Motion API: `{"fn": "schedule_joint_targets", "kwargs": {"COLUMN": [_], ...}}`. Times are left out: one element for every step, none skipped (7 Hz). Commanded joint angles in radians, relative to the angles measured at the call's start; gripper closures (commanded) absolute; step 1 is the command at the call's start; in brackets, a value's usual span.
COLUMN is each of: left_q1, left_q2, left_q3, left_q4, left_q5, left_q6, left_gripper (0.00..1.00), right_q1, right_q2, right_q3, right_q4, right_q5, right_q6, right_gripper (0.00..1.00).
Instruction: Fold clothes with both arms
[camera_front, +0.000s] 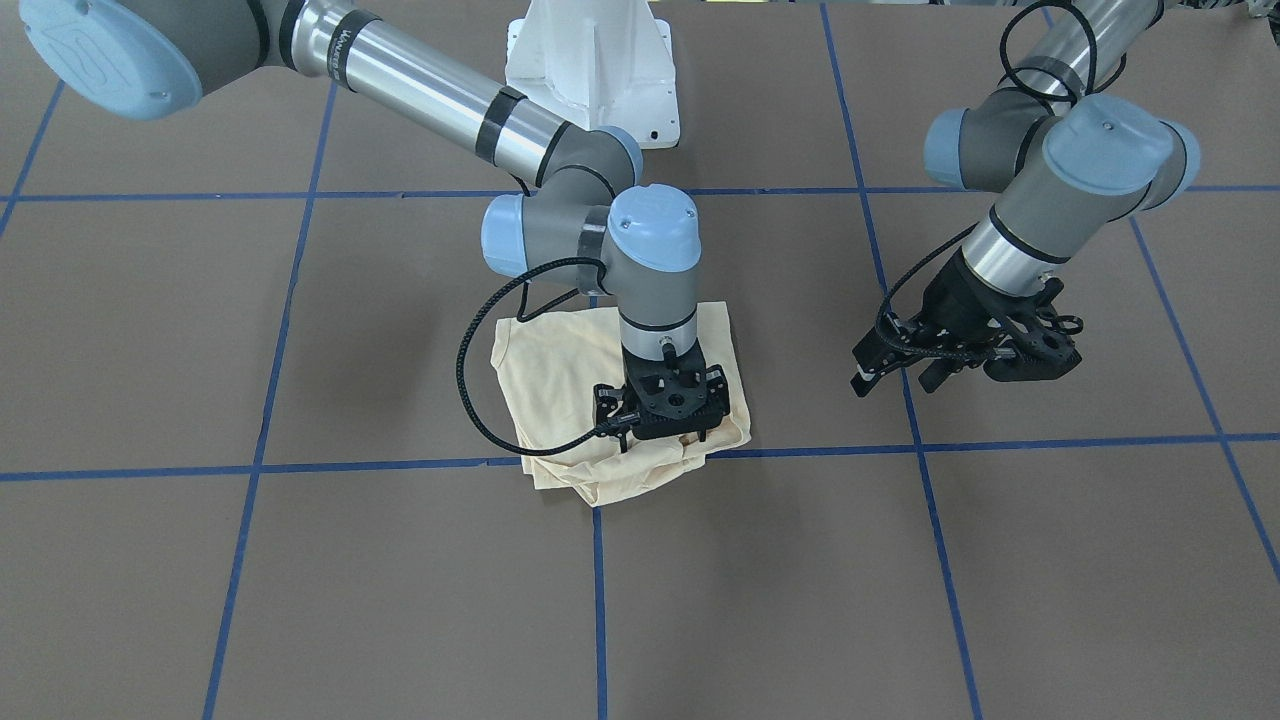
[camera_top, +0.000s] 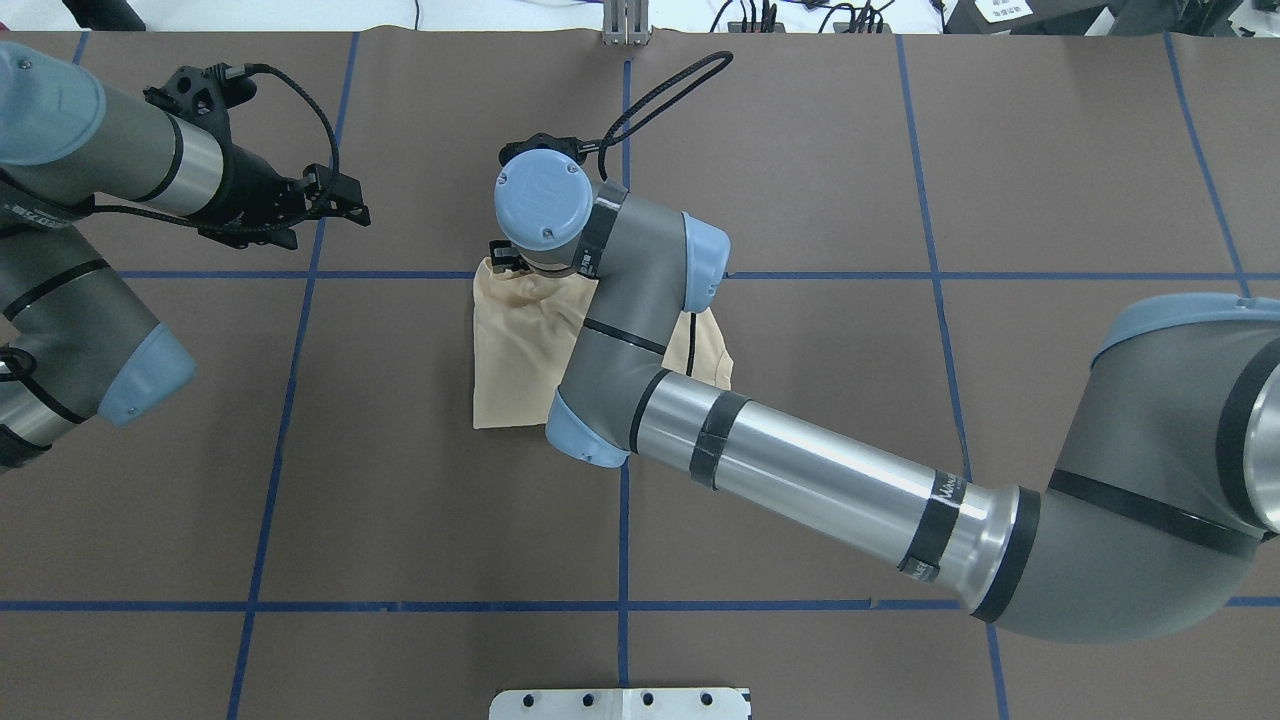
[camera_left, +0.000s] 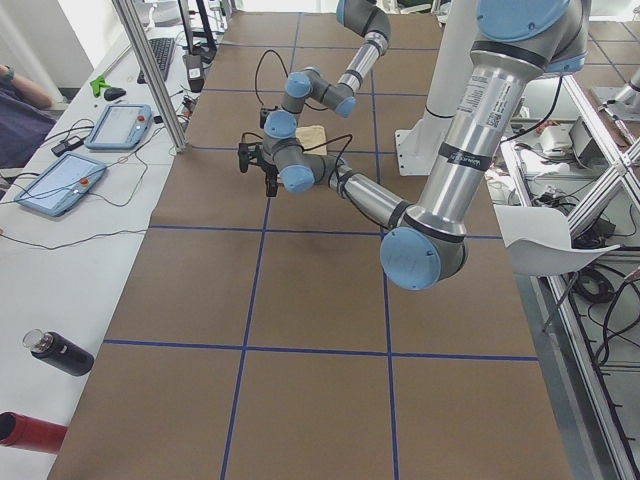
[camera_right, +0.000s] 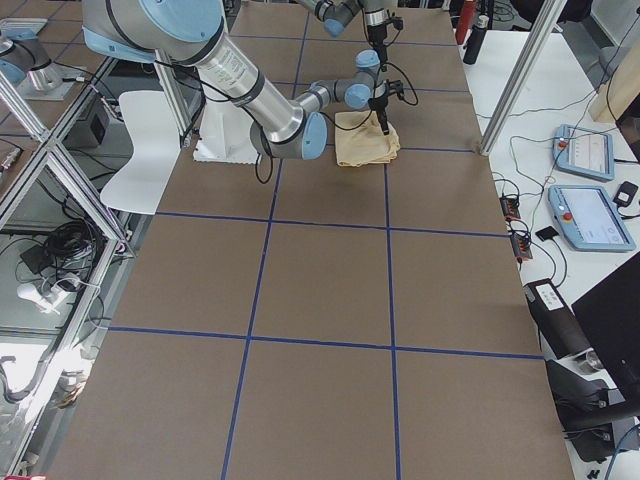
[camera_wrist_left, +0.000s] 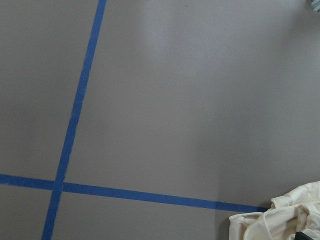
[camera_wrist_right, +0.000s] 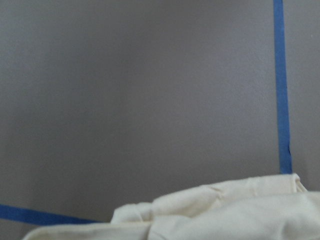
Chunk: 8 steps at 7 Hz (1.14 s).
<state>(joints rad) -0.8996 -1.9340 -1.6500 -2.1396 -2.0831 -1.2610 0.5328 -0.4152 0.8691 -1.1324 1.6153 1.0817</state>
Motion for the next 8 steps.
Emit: {"fn": "schedule_joint_targets", "kwargs": {"left_q1": [-0.001,-0.001,-0.005,-0.011,-0.025,-0.045,-0.073,-0.117], "left_q2": [0.007,0.007,0.007,0.007,0.010,0.051,0.085,0.125], "left_q3": [-0.001,-0.001,-0.001,-0.001,-0.007,-0.031,-0.059,-0.082], "left_q4": [0.000,0.000,0.000,0.000,-0.002,-0.003,-0.003,-0.003], "left_q5": [0.000,0.000,0.002,0.000,-0.003,-0.005,-0.005,-0.005], "left_q6": [0.000,0.000,0.000,0.000,0.035,0.096,0.189,0.300], "left_gripper": [0.00,0.00,0.00,0.00,0.00,0.00,0.00,0.00], "right_q1": [0.001,0.001,0.001,0.009,0.036,0.089,0.129,0.177], "right_q2": [0.041,0.042,0.049,0.059,0.058,-0.012,-0.113,-0.207], "right_q3": [-0.119,-0.134,-0.134,-0.130,-0.092,0.094,0.313,0.450], "right_q4": [0.130,0.164,0.167,0.164,0.145,-0.047,-0.231,-0.332], "right_q5": [-0.090,-0.110,-0.118,-0.108,-0.053,0.084,0.142,0.211], "right_q6": [-0.008,-0.008,-0.008,-0.008,0.006,-0.006,-0.028,-0.075], "right_gripper": [0.02,0.02,0.01,0.01,0.01,0.01,0.01,0.01]}}
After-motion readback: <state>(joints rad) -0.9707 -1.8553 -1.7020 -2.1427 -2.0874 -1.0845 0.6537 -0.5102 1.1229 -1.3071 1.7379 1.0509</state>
